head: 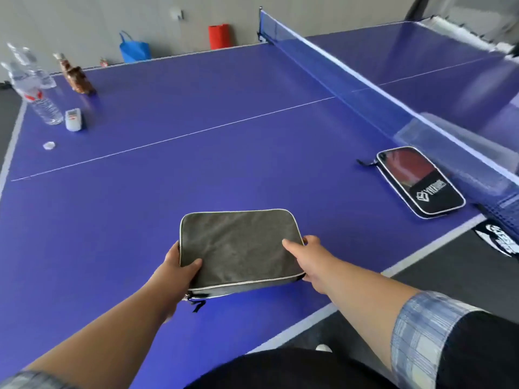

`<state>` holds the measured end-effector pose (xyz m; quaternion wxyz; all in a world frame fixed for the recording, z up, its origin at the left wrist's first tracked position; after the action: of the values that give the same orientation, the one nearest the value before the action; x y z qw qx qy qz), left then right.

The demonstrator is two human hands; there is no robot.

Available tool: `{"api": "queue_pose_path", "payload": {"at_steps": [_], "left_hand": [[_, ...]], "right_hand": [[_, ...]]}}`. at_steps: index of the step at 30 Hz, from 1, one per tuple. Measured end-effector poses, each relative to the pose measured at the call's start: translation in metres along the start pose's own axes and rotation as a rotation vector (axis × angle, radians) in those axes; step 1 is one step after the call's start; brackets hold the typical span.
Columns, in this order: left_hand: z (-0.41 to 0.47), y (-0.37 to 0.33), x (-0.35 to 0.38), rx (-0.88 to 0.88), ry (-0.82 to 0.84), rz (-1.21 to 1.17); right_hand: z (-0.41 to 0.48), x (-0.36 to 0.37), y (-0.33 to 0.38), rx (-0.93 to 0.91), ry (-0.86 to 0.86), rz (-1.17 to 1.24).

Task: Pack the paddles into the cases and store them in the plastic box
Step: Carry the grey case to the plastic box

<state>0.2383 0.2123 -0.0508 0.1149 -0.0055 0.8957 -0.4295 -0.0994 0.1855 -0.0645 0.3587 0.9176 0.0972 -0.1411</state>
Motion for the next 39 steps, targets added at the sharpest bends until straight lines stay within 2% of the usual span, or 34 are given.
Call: {"api": "queue_pose_path", "payload": {"at_steps": [3,9,14,20,25,30,35,39], "left_hand": [[0.011,-0.035,0.045,0.046,0.128,0.075],[0.005,-0.090,0.134,0.136,0.267,0.203],[-0.011,-0.131,0.209,0.230,0.298,0.277],[-0.017,-0.190,0.298,0.372,0.209,0.351],[-0.021,-0.237,0.388,0.458,0.224,0.398],[-0.015,-0.271,0.463,0.472,0.267,0.470],[0.028,-0.310,0.547,0.495,0.403,0.559],[0.075,-0.333,0.614,0.506,0.511,0.630]], "right_hand": [[-0.011,-0.041,-0.010,-0.004,-0.045,0.185],[-0.030,-0.120,-0.032,-0.023,-0.131,0.353],[-0.035,-0.191,-0.053,0.023,-0.145,0.447],[-0.027,-0.275,-0.071,0.055,-0.077,0.519],[-0.010,-0.330,-0.076,0.051,-0.058,0.605],[0.020,-0.375,-0.090,0.106,-0.194,0.595],[0.064,-0.396,-0.088,0.116,-0.277,0.588],[0.099,-0.415,-0.082,0.218,-0.362,0.679]]}}
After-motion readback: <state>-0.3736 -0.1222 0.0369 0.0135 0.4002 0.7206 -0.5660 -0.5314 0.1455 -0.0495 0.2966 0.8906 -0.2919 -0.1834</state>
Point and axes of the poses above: each hand's wrist, its own z-axis towards the middle knuckle, its own x-axis out of the palm, y = z × x, the point moved 10 cm from there along z, towards the middle knuckle, and after that the axes turned 6 degrees about -z, right-handed, at the moved point
